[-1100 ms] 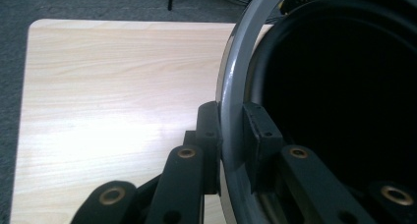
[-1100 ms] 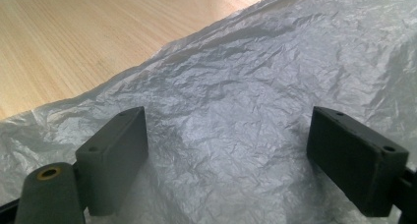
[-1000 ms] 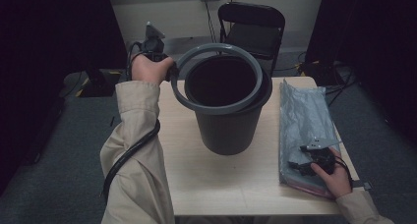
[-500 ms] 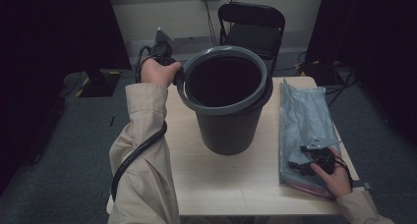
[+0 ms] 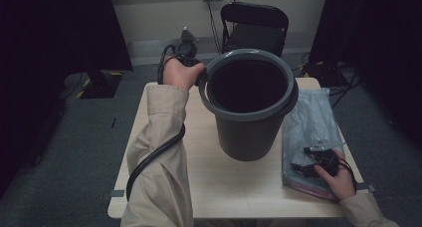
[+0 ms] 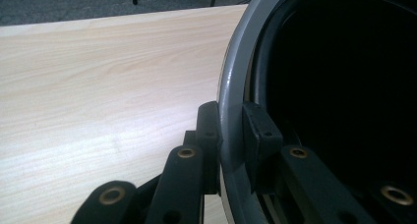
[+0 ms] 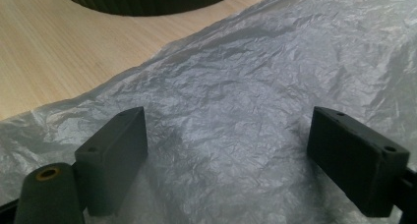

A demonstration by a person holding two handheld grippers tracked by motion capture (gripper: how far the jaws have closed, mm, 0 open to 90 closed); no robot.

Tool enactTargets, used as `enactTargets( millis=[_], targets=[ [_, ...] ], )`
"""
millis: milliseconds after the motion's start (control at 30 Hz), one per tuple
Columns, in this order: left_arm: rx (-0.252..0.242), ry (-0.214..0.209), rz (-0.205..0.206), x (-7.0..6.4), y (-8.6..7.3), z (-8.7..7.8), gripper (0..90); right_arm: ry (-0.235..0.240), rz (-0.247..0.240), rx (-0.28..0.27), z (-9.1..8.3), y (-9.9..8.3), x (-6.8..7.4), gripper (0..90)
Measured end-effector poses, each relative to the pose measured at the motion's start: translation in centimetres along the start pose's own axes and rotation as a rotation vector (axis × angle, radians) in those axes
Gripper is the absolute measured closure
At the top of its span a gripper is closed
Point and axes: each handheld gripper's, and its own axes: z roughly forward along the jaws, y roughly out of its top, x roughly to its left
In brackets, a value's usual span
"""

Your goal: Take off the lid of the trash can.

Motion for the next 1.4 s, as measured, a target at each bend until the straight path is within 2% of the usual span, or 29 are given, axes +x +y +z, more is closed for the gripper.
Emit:
enactTargets(
  millis=[100,200,233,267,333,567,1067,1100,1233,1267,1300,1400],
  targets=[
    [0.002,-0.011,-0.004,0.2,0.0,-0.2,78.5,0.000,0.000,0.000,0.0,0.0,0.0,14.7],
    [-0.011,-0.007,-0.019,1.4,-0.5,-1.2,78.5,0.000,0.000,0.000,0.0,0.0,0.0,14.7],
    [-0.011,-0.007,-0.019,1.4,-0.5,-1.2,78.4,0.000,0.000,0.000,0.0,0.0,0.0,14.7],
    [-0.013,0.009,-0.028,2.4,-0.9,-2.0,78.5,0.000,0.000,0.000,0.0,0.0,0.0,14.7],
    [-0.015,0.017,-0.049,3.5,-1.5,-2.7,78.4,0.000,0.000,0.000,0.0,0.0,0.0,14.7],
    [-0.017,0.055,-0.088,6.9,-3.7,-5.0,78.5,-0.002,0.001,0.000,0.1,0.0,0.0,14.5],
    [-0.023,0.074,-0.172,12.7,-8.1,-7.4,78.6,-0.006,0.003,-0.001,0.1,0.1,0.0,14.4],
    [-0.024,0.072,-0.184,13.0,-8.4,-7.5,78.6,-0.006,0.003,-0.001,0.1,0.1,0.0,14.4],
    [-0.024,0.075,-0.192,13.9,-9.2,-7.9,78.6,-0.006,0.003,-0.001,0.1,0.1,0.0,14.4],
    [-0.039,0.081,-0.215,14.5,-10.0,-8.2,78.6,-0.006,0.003,-0.001,0.1,0.1,0.0,14.4],
    [-0.039,0.085,-0.208,15.0,-10.4,-8.4,78.6,-0.006,0.003,-0.001,0.1,0.1,0.0,14.4],
    [-0.054,0.092,-0.234,15.9,-11.5,-8.6,78.6,-0.006,0.003,-0.001,0.1,0.1,0.0,14.4]
  ],
)
